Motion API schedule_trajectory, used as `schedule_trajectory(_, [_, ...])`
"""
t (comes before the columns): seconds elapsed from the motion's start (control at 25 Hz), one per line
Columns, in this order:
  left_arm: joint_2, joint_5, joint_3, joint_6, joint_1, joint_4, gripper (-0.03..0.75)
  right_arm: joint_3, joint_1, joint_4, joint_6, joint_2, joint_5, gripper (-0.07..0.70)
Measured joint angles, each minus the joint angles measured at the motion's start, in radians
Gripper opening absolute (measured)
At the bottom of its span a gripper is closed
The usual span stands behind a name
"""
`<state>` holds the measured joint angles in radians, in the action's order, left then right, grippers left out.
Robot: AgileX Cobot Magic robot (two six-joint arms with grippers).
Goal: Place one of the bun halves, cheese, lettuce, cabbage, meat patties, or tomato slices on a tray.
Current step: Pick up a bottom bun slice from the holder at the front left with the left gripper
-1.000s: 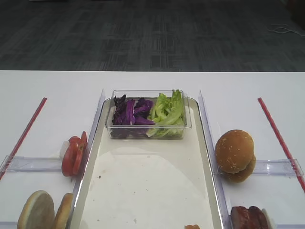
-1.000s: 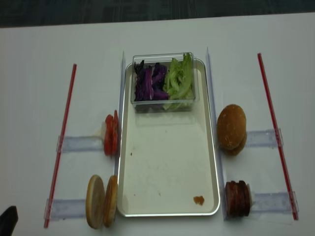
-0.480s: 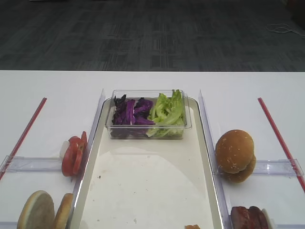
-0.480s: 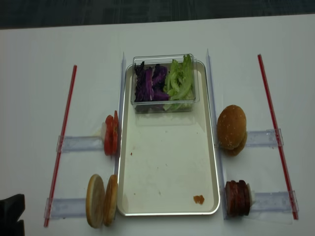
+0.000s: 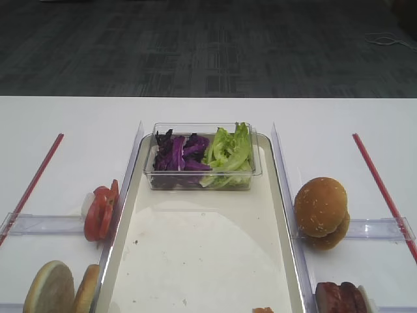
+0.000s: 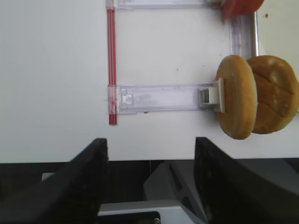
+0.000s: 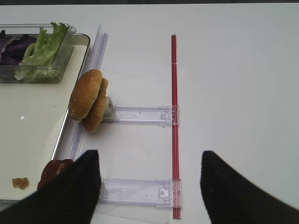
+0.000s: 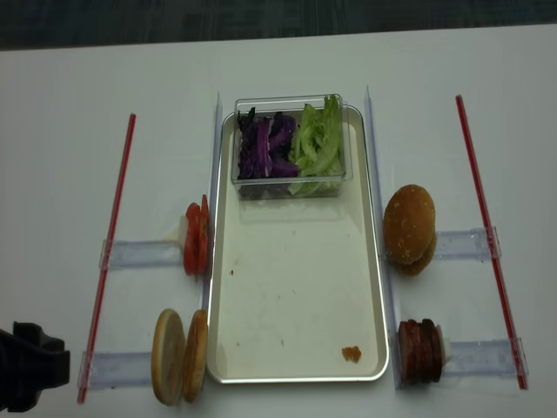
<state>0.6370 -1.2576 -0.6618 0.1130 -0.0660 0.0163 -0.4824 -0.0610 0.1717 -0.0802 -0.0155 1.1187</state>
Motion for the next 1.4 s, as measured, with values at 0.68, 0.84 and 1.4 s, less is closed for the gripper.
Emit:
schedule_trajectory(0.68, [0.255,0.015,0.000,-0.040,0.000,0.000,0.419,0.000,0.000,0.000,0.000,0.000,0.000,0.468])
schedule_trajectory(0.84, [0.306,0.021,-0.001,-0.048,0.000,0.000,0.419,0.000,0.000,0.000,0.000,0.000,0.000,0.468])
schedule_trajectory(1.4, [0.420,0.065,-0.006,-0.060,0.000,-0.016,0.419,0.000,0.000,0.002,0.000,0.000,0.001,0.468])
